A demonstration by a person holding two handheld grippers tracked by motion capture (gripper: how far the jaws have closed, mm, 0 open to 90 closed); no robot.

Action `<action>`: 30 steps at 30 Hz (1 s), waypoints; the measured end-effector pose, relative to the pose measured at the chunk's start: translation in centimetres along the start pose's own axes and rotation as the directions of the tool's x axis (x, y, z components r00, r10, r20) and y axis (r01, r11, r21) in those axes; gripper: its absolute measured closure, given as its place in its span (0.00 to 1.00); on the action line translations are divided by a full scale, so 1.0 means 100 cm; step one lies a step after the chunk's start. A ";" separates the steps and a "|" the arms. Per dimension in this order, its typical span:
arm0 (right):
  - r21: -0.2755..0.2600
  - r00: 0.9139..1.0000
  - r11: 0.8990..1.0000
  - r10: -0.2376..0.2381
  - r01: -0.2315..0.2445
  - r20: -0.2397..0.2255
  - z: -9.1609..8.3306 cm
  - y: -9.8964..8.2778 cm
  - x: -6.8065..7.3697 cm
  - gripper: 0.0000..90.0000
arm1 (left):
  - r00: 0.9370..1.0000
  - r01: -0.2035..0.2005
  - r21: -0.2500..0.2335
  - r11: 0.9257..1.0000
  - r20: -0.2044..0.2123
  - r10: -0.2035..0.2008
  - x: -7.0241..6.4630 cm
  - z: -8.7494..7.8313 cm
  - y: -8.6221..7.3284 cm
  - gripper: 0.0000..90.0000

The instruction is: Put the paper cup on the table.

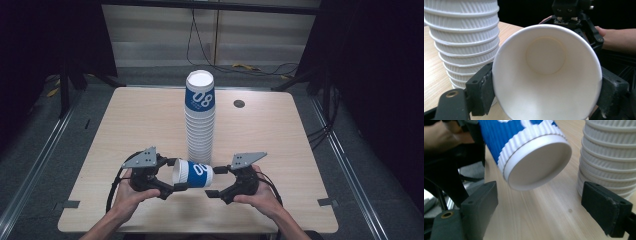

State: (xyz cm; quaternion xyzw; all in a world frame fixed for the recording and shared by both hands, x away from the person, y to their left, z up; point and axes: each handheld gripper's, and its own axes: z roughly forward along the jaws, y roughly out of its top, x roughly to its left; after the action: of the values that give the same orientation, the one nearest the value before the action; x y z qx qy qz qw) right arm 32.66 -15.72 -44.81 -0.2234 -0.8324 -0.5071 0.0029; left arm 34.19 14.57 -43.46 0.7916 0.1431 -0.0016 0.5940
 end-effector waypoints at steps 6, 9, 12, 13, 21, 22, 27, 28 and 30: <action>0.005 1.000 1.000 -0.002 0.002 0.017 -0.004 -0.002 -0.005 0.16 | 1.000 0.001 0.030 1.000 -0.018 -0.001 -0.001 -0.005 -0.001 0.20; 0.011 1.000 1.000 0.000 0.000 0.012 -0.007 -0.003 -0.008 0.16 | 0.998 -0.027 0.057 0.998 -0.049 0.030 -0.002 -0.011 -0.001 0.20; 0.004 1.000 1.000 0.000 0.000 0.012 -0.009 -0.002 -0.008 0.16 | 0.998 -0.006 0.065 0.998 -0.062 0.010 -0.001 -0.016 -0.002 0.20; 0.004 1.000 1.000 -0.005 0.005 0.019 -0.010 -0.002 -0.009 0.16 | 0.998 -0.003 0.066 0.998 -0.068 0.008 -0.001 -0.018 -0.002 0.20; 0.011 0.997 1.000 0.017 -0.018 0.069 -0.012 -0.001 -0.015 0.17 | 0.992 0.049 0.089 0.995 -0.121 -0.038 0.003 -0.033 -0.001 0.20; 0.014 0.997 1.000 0.019 -0.020 0.074 -0.013 -0.001 -0.016 0.17 | 0.991 0.053 0.093 0.994 -0.131 -0.041 0.003 -0.035 0.000 0.20; 0.017 0.994 0.999 0.035 -0.037 0.102 -0.016 -0.001 -0.016 0.17 | 0.981 0.062 0.096 0.993 -0.190 -0.043 0.003 -0.044 0.001 0.20; 0.022 0.992 0.999 0.043 -0.046 0.118 -0.017 -0.002 -0.016 0.17 | 0.980 0.058 0.098 0.994 -0.198 -0.038 0.002 -0.046 0.002 0.20; 0.010 0.988 0.998 0.059 -0.060 0.143 -0.019 -0.002 -0.016 0.17 | 0.973 0.057 0.110 0.992 -0.230 -0.030 0.001 -0.048 0.004 0.20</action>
State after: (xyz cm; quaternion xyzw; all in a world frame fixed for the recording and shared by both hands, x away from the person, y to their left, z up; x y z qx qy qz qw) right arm 33.58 -18.04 -44.43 -0.2838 -0.8269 -0.4838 -0.0399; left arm 33.55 18.98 -41.71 0.8164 0.2275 0.0680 0.5264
